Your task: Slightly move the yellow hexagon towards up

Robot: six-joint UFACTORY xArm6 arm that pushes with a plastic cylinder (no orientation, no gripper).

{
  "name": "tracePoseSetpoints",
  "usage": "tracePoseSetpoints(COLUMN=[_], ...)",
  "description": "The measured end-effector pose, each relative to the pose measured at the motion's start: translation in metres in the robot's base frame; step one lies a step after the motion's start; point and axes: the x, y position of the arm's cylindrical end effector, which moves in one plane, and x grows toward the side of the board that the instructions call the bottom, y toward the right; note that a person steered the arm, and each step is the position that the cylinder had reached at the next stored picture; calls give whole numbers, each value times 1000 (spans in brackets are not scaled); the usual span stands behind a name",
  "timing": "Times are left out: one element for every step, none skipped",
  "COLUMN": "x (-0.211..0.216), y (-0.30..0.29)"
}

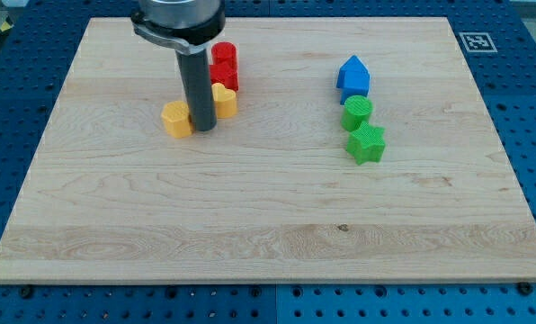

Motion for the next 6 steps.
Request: tracePoseSetpoints(x=[25,44,40,34,-1,-19], y=[17,4,-35,-42,-44,-44])
